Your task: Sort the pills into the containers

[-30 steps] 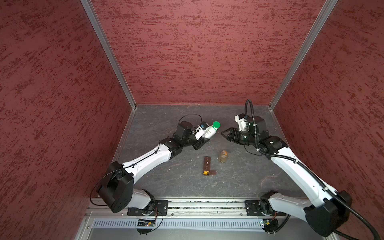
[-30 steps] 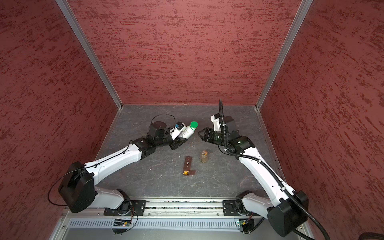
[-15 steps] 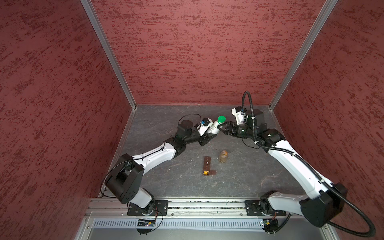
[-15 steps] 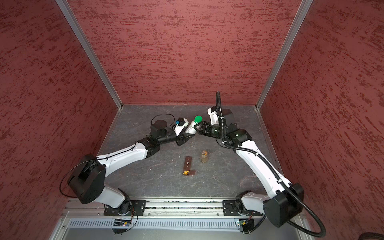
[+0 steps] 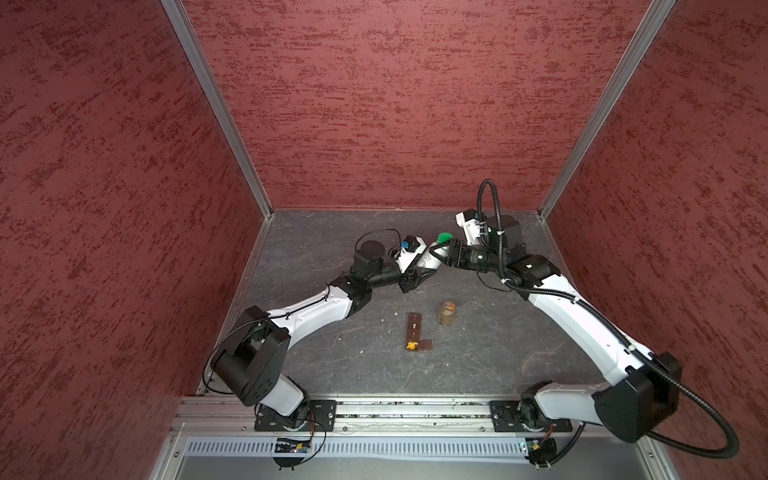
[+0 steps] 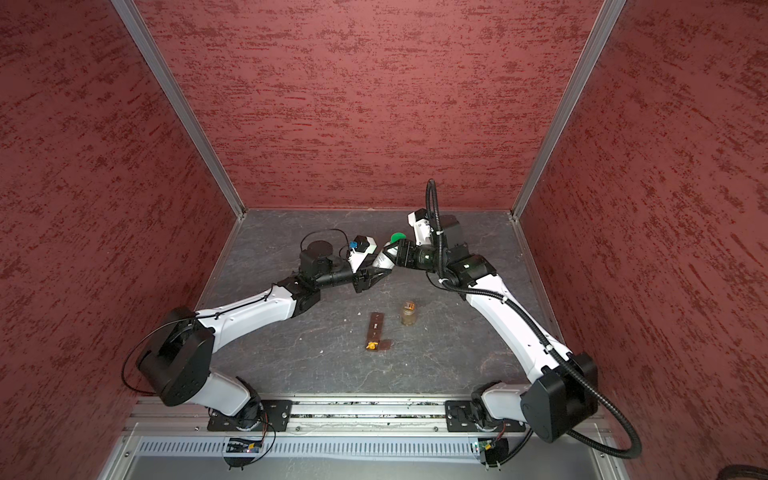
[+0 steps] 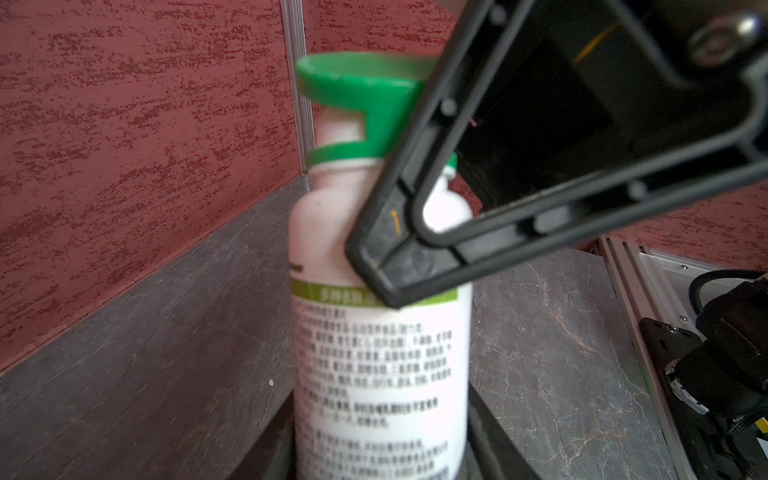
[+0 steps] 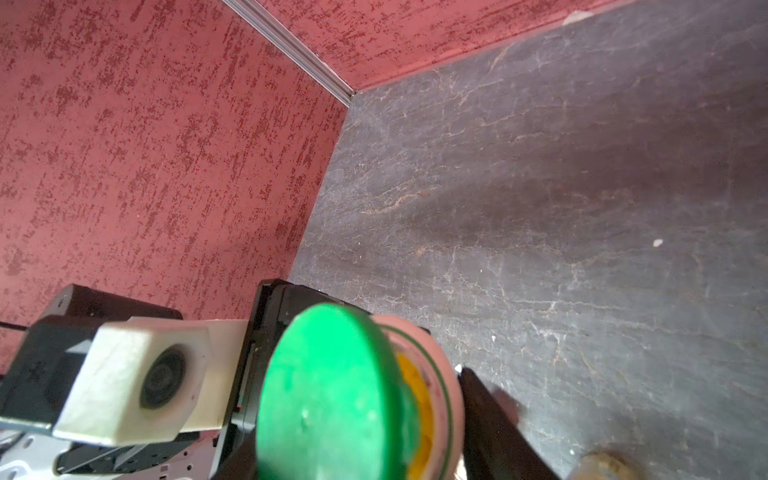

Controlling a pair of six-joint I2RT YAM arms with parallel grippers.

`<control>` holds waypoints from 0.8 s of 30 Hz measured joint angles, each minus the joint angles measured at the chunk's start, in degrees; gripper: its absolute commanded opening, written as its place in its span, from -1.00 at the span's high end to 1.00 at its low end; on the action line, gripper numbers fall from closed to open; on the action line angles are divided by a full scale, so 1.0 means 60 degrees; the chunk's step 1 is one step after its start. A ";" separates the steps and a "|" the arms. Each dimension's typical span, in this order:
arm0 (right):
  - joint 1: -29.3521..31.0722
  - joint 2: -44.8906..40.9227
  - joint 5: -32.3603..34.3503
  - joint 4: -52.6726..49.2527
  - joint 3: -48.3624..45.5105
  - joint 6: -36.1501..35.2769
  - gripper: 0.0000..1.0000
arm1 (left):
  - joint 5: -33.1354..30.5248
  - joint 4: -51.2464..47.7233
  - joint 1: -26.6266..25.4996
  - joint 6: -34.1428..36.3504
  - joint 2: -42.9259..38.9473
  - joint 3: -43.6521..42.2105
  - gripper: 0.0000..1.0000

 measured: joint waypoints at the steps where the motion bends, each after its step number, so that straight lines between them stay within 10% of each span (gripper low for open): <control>1: 0.0004 0.0011 -0.0015 0.0022 0.0000 -0.0015 0.13 | 0.0011 0.0022 0.0015 -0.0015 0.0011 0.0000 1.00; 6: 0.0007 0.0036 -0.0029 0.0069 -0.0004 -0.0033 0.38 | 0.0029 0.0051 0.0033 -0.0102 0.0018 0.0000 0.78; 9: 0.0062 0.0036 -0.0015 0.0069 -0.0004 -0.0033 0.43 | 0.0051 0.0036 0.0036 -0.0189 0.0018 0.0004 -0.22; 13: 0.0280 0.0131 0.0135 0.0036 0.0080 -0.0011 0.44 | 0.0091 0.0073 0.0036 -0.0342 0.0015 -0.0011 -1.00; 24: 0.1439 0.1537 0.2073 -0.0197 0.1883 -0.0219 0.42 | -0.1676 -0.0495 0.0444 -0.0525 -0.2371 -0.1978 -0.99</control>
